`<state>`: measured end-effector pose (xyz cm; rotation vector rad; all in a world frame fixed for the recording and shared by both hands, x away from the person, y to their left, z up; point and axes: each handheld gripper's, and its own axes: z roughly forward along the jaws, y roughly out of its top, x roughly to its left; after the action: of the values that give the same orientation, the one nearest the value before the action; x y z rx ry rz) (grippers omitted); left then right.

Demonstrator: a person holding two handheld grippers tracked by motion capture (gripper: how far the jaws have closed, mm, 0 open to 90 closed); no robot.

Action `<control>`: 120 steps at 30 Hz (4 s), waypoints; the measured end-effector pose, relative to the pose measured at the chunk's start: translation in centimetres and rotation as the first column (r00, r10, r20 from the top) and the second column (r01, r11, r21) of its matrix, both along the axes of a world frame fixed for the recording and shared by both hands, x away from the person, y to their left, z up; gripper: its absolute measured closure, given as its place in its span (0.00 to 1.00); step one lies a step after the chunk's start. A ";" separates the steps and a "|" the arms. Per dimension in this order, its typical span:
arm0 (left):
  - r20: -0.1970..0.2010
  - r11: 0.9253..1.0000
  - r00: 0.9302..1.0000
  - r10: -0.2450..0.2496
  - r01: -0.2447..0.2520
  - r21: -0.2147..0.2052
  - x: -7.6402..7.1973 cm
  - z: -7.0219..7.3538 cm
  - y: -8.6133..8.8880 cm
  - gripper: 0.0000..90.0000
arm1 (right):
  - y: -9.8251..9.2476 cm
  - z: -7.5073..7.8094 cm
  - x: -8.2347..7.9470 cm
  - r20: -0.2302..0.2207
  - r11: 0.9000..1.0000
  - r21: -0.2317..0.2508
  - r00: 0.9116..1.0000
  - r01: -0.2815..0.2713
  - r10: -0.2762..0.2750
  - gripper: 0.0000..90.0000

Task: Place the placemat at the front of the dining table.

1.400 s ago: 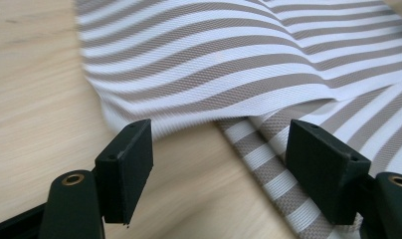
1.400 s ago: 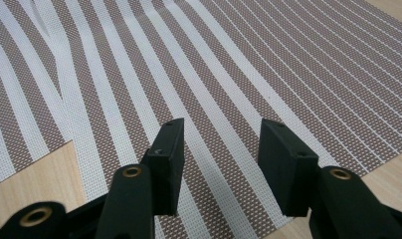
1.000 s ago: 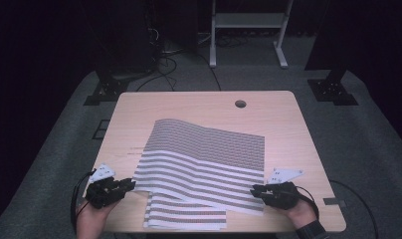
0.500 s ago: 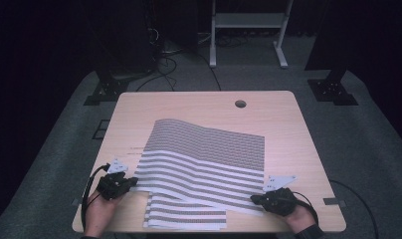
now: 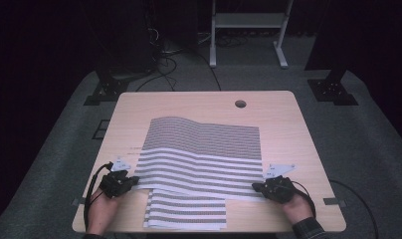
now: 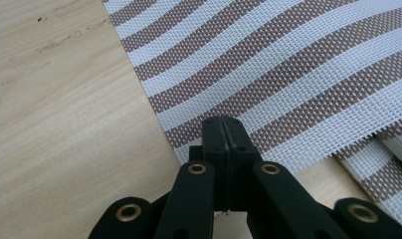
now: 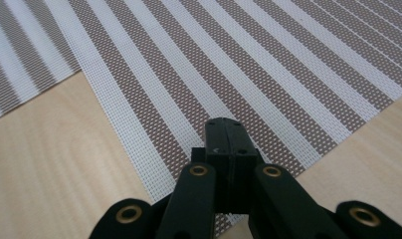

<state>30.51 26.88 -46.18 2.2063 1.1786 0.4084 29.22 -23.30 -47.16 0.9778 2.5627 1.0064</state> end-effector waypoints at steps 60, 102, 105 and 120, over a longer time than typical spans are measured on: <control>-0.012 0.998 0.999 0.047 -0.048 -0.041 9.5 0.0 -0.4 1.00 | 0.4 0.0 10.3 0.052 0.983 -0.020 0.982 0.180 -0.179 1.00; 0.007 0.985 0.985 0.171 -0.171 -0.010 19.5 0.1 -2.4 1.00 | 0.4 -0.1 20.1 0.104 0.941 -0.031 0.938 0.336 -0.331 1.00; 0.013 0.984 0.984 0.175 -0.175 -0.013 19.6 0.1 -2.4 1.00 | 0.3 -0.3 20.2 0.106 0.939 -0.014 0.934 0.343 -0.340 1.00; 0.013 0.981 0.981 0.194 -0.193 -0.034 19.7 0.0 -2.4 1.00 | 0.6 -0.1 19.9 0.115 0.936 -0.040 0.932 0.351 -0.344 1.00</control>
<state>50.18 24.48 -46.20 2.0638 1.3872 0.4815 49.13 -22.69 -47.30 1.2676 2.2129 0.8513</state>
